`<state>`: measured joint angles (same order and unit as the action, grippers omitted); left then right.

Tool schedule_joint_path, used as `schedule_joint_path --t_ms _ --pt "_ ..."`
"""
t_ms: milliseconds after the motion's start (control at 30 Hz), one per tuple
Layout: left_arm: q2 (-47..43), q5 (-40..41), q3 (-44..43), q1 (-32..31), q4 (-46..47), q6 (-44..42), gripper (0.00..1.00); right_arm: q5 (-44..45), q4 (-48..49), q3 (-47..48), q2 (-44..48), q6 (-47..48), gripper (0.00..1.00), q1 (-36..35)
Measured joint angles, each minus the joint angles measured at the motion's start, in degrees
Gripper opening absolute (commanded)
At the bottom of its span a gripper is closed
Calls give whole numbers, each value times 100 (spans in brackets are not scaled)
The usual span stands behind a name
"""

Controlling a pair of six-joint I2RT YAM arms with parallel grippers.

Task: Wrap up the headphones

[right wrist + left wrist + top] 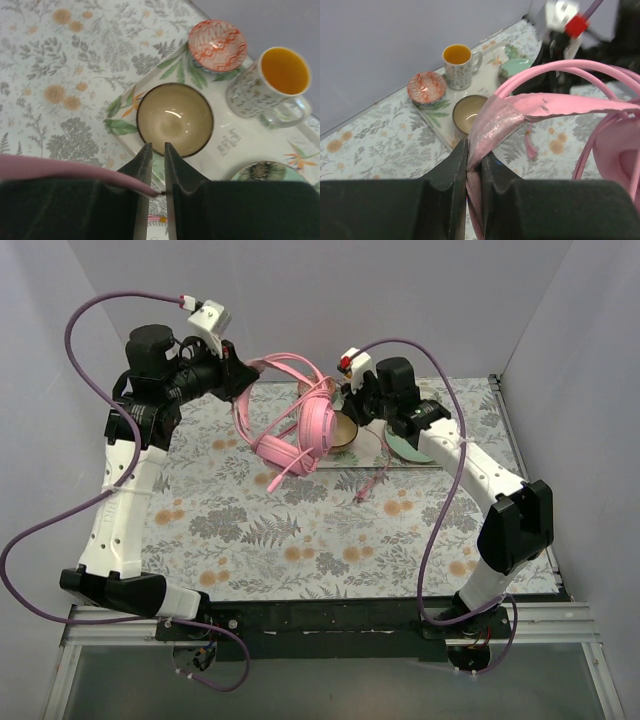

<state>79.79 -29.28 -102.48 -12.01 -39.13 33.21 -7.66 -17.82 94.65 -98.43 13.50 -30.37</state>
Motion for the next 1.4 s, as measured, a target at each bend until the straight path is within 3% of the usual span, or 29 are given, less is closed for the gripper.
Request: schedule_joint_path --t_ms 200,333,567,900,1000,1133,1400 --pt "160 -516 -933 -2 57 1023 0 -916 1528 -1556 315 -684 37 -13" --pt "271 -693 -1362 -9 116 1508 0 -1351 2479 -1993 313 -1123 44 -76" --pt "577 -824 -1860 -9 188 2020 0 -1716 3877 -2457 59 -1655 48 -264" --pt "944 -647 -2369 -9 -63 2079 0 -1604 5121 -3604 57 -1956 52 -457" --pt "1043 -581 -2590 -7 -122 2079 0 -1582 5425 -3842 57 -2035 58 -452" --pt "1078 -501 -2697 -7 -129 2076 0 -1574 5893 -4245 138 -2159 80 -452" --pt "1054 -501 -2704 -9 -9 2243 0 -1180 5969 -4581 737 -2168 85 -433"
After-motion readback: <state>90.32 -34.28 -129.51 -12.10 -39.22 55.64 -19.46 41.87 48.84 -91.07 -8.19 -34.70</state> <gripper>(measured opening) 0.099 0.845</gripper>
